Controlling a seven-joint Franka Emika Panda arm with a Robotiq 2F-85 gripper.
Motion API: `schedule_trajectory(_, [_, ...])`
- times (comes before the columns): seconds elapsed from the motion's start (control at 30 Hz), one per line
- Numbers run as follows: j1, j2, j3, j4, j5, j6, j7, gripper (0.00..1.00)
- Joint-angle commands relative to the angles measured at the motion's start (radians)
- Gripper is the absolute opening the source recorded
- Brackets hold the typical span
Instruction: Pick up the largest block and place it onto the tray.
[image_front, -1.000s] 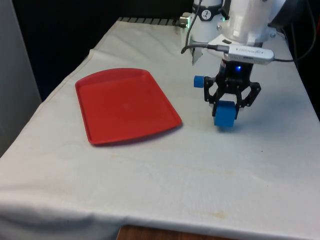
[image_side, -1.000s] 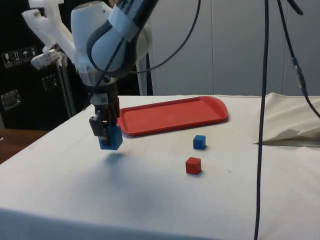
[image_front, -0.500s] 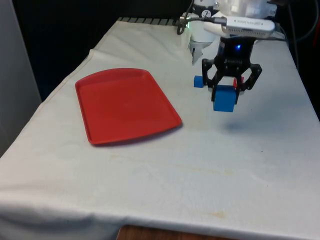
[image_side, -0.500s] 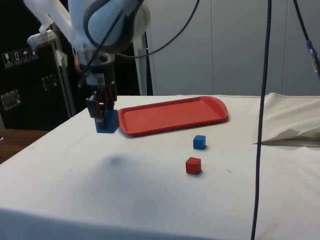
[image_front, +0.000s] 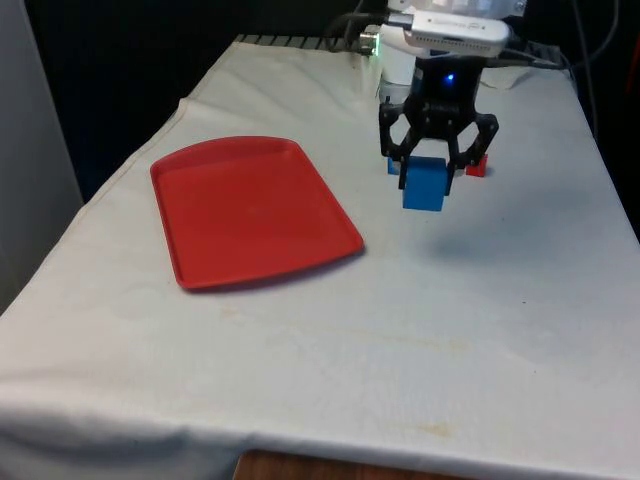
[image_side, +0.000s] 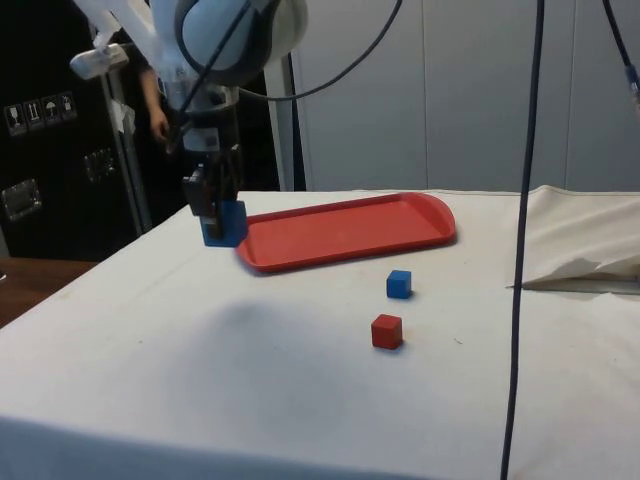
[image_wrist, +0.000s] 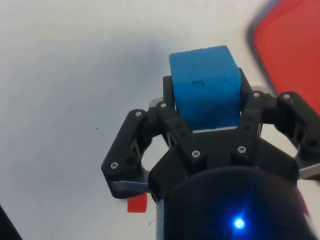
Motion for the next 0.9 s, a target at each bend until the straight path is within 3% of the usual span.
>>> schedule_trajectory(0.0, [-0.009, -0.010, 0.001, -0.012, 0.010, 0.008, -0.019, 0.00])
schedule_trajectory(0.2, [-0.020, -0.006, -0.026, -0.023, 0.020, 0.010, -0.055, 0.00])
schedule_trajectory(0.23, [-0.013, 0.000, -0.030, -0.017, 0.014, 0.003, -0.044, 0.00])
schedule_trajectory(0.27, [-0.022, -0.005, -0.029, -0.025, 0.021, 0.011, -0.060, 0.00])
schedule_trajectory(0.47, [-0.036, -0.002, -0.055, -0.036, 0.027, 0.013, -0.098, 0.00])
schedule_trajectory(0.5, [-0.026, 0.002, -0.062, -0.031, 0.019, 0.004, -0.087, 0.00])
schedule_trajectory(0.53, [-0.038, -0.001, -0.062, -0.038, 0.030, 0.013, -0.109, 0.00])
schedule_trajectory(0.73, [-0.050, 0.005, -0.086, -0.044, 0.043, 0.013, -0.149, 0.00])
schedule_trajectory(0.77, [-0.041, 0.008, -0.093, -0.041, 0.036, 0.004, -0.140, 0.00])
schedule_trajectory(0.8, [-0.052, 0.006, -0.089, -0.045, 0.045, 0.013, -0.156, 0.00])
schedule_trajectory(0.87, [-0.059, 0.007, -0.101, -0.050, 0.048, 0.014, -0.175, 0.00])
